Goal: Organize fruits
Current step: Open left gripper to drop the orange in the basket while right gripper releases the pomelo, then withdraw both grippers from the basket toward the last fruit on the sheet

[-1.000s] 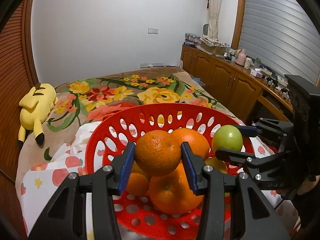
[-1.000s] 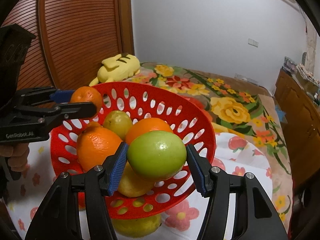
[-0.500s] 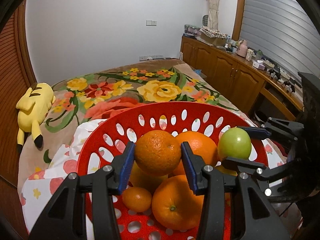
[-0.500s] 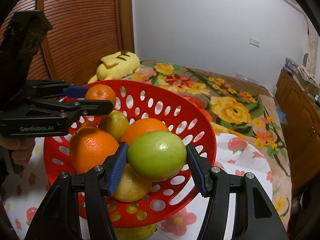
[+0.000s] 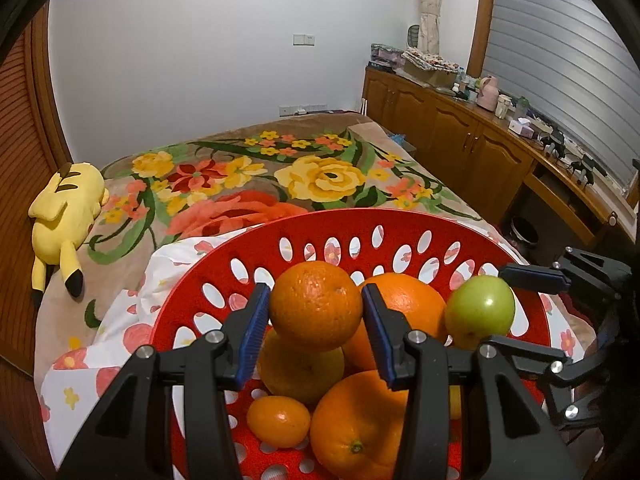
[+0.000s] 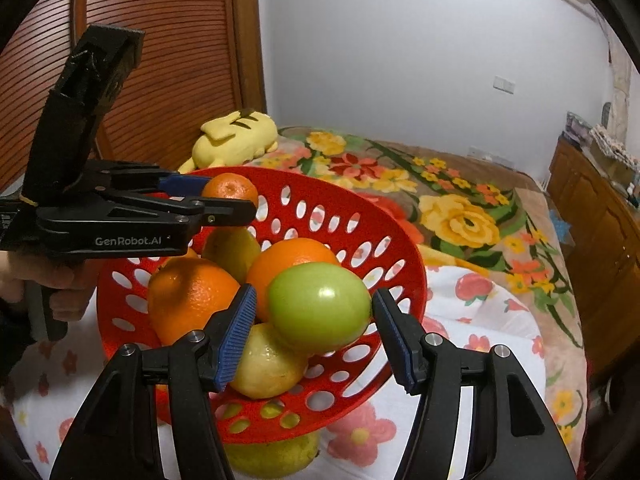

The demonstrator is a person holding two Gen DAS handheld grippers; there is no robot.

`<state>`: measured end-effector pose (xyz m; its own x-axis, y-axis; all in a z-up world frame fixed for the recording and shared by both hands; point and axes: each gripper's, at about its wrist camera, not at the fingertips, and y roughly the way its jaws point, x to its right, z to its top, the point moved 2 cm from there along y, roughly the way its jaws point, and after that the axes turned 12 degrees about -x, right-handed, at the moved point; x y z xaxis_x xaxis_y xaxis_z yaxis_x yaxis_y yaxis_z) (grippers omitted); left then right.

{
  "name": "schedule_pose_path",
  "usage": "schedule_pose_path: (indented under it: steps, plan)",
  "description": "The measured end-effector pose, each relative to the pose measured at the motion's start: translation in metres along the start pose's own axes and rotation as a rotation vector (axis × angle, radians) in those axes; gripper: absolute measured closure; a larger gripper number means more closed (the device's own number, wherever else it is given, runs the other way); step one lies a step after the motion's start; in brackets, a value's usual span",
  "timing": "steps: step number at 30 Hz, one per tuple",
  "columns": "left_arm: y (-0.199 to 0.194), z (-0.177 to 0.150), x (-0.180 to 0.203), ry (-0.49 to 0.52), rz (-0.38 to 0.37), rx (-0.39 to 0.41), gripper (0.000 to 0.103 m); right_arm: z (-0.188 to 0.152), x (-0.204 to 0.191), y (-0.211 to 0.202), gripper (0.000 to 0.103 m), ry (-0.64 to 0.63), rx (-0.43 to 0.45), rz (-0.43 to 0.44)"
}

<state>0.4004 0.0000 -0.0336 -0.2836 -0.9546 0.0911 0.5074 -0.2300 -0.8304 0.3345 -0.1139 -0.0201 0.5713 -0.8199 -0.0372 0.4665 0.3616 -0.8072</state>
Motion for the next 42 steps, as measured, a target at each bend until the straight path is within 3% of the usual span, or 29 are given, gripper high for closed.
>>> schedule_pose_path:
  steps: [12, 28, 42]
  plan:
    - [-0.024, -0.006, 0.002, 0.002, -0.003, 0.058, 0.051, -0.012, -0.007, -0.021, 0.041, 0.011, 0.040, 0.006]
    - [-0.094, -0.084, 0.015, 0.019, -0.036, 0.171, 0.040, -0.059, -0.024, -0.057, 0.033, 0.104, 0.078, 0.052]
    - [-0.065, -0.130, 0.019, -0.029, -0.035, 0.115, 0.037, -0.090, -0.030, -0.031, 0.024, 0.158, 0.011, 0.043]
